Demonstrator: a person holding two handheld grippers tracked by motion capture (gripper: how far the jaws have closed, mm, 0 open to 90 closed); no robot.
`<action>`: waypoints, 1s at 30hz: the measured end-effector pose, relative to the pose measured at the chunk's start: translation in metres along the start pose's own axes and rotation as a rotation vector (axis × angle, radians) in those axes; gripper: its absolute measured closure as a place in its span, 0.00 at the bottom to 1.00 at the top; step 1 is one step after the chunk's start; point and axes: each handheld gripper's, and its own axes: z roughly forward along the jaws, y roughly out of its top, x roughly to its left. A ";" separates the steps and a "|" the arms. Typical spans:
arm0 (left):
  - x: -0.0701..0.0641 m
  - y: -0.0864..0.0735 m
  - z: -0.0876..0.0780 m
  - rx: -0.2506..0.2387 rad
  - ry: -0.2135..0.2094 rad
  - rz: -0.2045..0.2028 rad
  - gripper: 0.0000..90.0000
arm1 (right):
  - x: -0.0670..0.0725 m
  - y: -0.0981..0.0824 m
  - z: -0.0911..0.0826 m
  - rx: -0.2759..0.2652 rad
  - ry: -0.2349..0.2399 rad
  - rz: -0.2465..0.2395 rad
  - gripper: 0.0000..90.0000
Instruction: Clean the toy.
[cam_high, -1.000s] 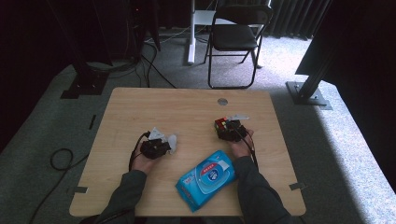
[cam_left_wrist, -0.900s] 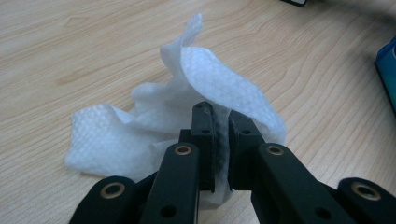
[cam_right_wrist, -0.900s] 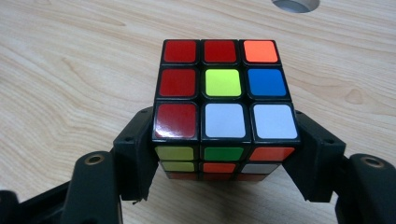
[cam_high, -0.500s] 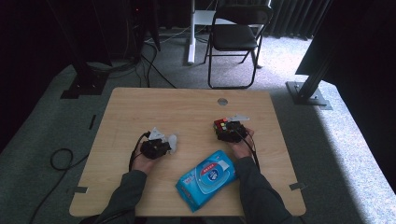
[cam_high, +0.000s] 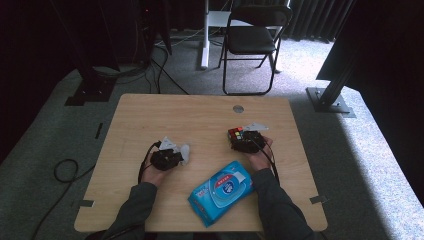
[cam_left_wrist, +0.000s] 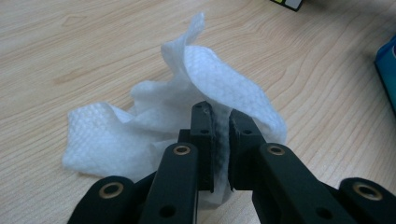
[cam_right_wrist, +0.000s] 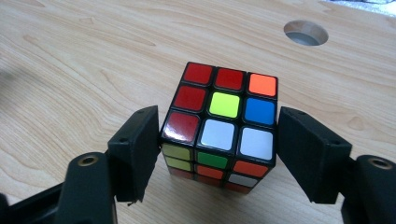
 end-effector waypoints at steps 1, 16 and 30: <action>0.000 0.000 0.000 0.000 0.000 0.000 0.92 | -0.001 0.000 0.000 -0.003 0.000 0.001 0.36; 0.000 0.000 0.000 0.000 0.000 0.001 0.92 | -0.004 0.001 -0.007 -0.057 0.016 0.016 0.42; 0.000 0.000 0.001 0.002 -0.003 0.001 0.91 | -0.016 0.004 -0.014 -0.088 -0.010 0.030 0.55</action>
